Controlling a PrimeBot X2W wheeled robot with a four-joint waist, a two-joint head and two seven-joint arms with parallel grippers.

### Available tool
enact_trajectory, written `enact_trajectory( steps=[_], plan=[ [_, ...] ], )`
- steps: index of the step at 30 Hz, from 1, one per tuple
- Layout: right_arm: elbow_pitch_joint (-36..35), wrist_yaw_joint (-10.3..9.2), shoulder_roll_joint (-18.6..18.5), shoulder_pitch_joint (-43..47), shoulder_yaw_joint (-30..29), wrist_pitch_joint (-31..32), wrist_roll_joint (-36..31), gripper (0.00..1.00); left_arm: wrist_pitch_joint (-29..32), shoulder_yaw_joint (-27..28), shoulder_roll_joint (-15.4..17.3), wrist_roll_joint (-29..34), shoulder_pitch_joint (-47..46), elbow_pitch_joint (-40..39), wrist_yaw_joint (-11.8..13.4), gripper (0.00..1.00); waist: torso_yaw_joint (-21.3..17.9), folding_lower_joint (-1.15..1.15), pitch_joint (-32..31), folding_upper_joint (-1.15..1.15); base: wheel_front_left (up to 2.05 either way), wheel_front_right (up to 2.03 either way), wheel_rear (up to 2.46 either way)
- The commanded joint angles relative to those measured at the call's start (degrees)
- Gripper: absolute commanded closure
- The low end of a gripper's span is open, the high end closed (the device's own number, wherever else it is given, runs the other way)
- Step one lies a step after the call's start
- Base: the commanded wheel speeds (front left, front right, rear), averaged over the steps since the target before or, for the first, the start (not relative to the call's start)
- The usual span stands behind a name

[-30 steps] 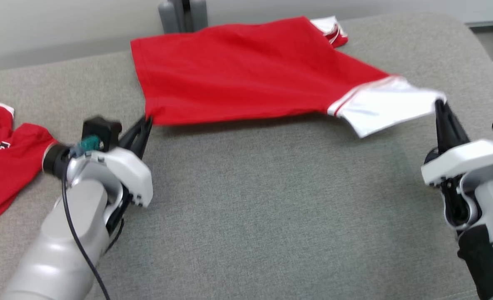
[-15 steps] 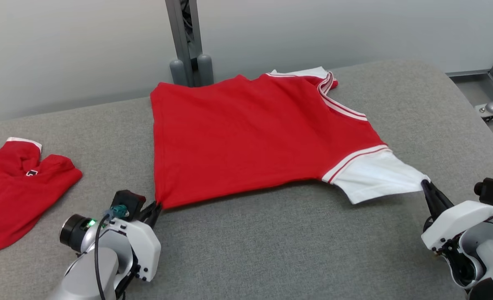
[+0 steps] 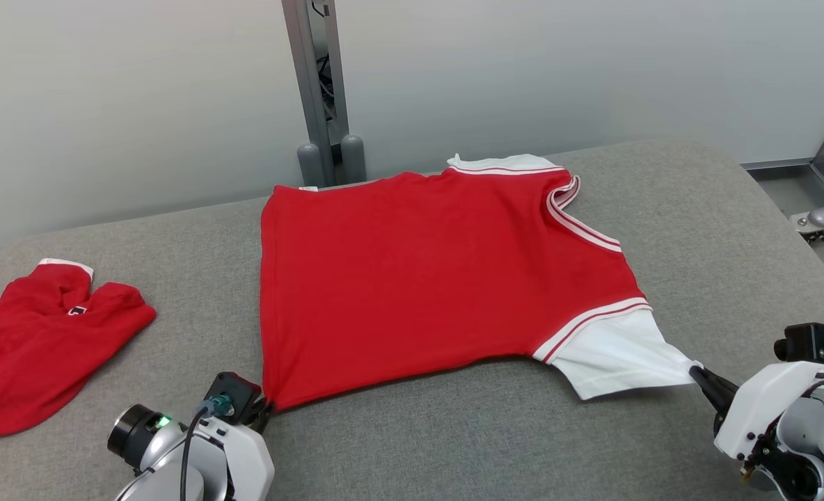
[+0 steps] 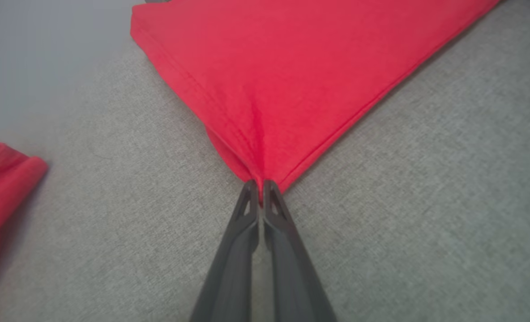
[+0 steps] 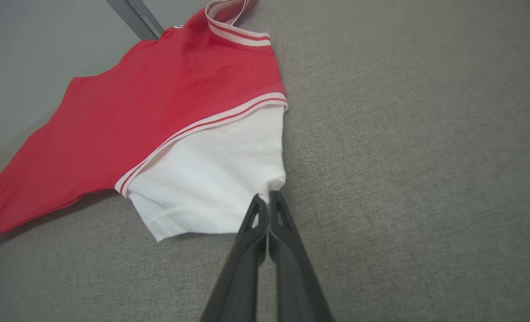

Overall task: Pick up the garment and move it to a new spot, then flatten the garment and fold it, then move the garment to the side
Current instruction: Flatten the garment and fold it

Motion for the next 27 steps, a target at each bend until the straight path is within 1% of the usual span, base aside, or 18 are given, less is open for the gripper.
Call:
enact_trajectory(
  steps=[1,7,11,15,19,20,21,27],
  plan=[
    [-0.51,0.00,-1.06,0.84,0.43,0.99,0.95,1.00,0.32,-0.60,0.84,0.48,1.11,-0.57,0.04,1.00,-0.05,0.00,-0.20,0.00,0.00,0.00,0.00],
    [-2.78,0.00,-3.36,1.90,2.13,5.59,3.87,1.00,2.38,-2.65,3.16,1.61,3.15,-3.52,0.00,1.00,-0.40,0.00,-0.79,0.00,0.00,0.00,0.00],
    [-4.42,0.00,-5.05,1.87,2.64,8.71,5.65,1.00,4.40,-2.90,5.04,1.13,4.54,-6.25,0.49,1.00,-0.73,0.00,-1.18,0.00,0.00,0.00,0.00],
    [-5.36,0.00,-6.67,2.23,2.89,11.91,7.03,1.00,7.26,-3.09,7.05,0.16,6.43,-9.78,0.42,1.00,-1.02,0.00,-1.60,0.00,0.00,0.00,0.00],
    [-5.35,0.00,-8.05,3.02,3.42,16.55,7.96,1.00,11.60,-3.43,9.62,-0.92,8.41,-14.32,0.25,1.00,-1.13,0.00,-2.00,0.00,0.00,0.00,0.00],
    [-5.35,0.00,-8.05,3.02,3.42,16.55,7.96,1.00,11.60,-3.43,9.62,-0.92,8.41,-14.32,0.25,1.00,-1.13,0.00,-2.00,0.00,0.00,0.00,0.00],
    [-5.51,0.00,-8.23,3.11,3.31,17.50,8.39,1.00,12.83,-3.45,10.31,-1.24,8.98,-15.66,0.23,1.00,-1.13,0.00,-2.10,0.00,0.00,0.00,0.00],
    [-7.64,0.00,-9.43,4.37,2.32,22.45,9.81,1.00,21.37,-3.46,15.61,-4.12,12.99,-26.63,0.40,1.00,-1.06,0.00,-2.64,0.00,0.00,0.00,0.00]
  ],
)
